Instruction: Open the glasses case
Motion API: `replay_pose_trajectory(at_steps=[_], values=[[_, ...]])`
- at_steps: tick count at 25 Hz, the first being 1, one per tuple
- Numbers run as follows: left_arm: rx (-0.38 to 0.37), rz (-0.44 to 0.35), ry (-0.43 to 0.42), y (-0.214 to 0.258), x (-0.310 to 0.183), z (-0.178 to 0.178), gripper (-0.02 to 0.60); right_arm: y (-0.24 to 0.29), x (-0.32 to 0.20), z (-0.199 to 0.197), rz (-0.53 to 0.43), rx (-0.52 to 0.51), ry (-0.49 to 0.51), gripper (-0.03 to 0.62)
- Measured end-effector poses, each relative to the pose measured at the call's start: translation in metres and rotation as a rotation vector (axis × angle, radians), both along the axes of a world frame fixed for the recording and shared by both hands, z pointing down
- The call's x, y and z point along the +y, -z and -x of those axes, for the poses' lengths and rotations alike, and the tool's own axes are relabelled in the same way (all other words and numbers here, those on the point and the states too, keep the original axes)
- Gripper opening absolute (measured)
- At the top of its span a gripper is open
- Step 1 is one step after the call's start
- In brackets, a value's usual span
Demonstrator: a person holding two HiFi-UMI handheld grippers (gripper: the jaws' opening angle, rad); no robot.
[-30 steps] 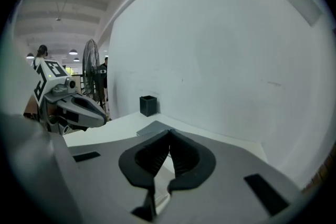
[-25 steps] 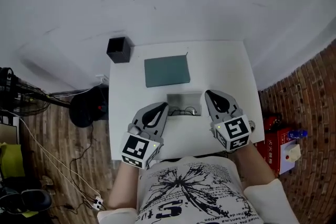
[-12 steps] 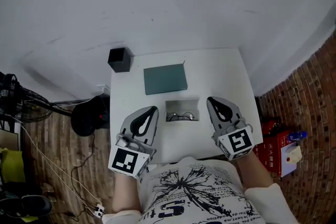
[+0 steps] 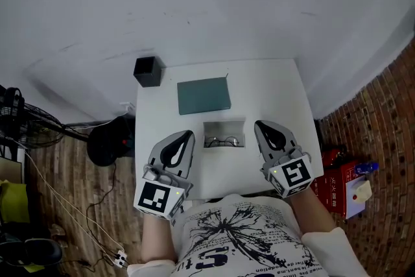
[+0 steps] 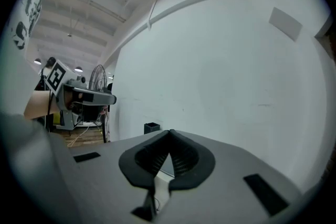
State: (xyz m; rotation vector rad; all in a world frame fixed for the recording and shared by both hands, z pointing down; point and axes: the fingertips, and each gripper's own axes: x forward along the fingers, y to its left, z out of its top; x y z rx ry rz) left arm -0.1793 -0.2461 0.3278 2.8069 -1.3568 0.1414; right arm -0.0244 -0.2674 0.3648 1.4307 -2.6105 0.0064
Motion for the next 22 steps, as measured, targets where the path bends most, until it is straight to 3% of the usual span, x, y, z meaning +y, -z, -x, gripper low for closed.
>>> replay_pose_trajectory(at_steps=[8, 22], values=[[-0.014, 0.017, 0.002, -0.007, 0.0, 0.001, 0.014, 0.001, -0.002, -0.008, 0.009, -0.046, -0.044, 0.011], [-0.055, 0.047, 0.021, -0.013, -0.003, 0.004, 0.014, -0.001, 0.0, -0.004, -0.002, -0.032, -0.037, 0.011]])
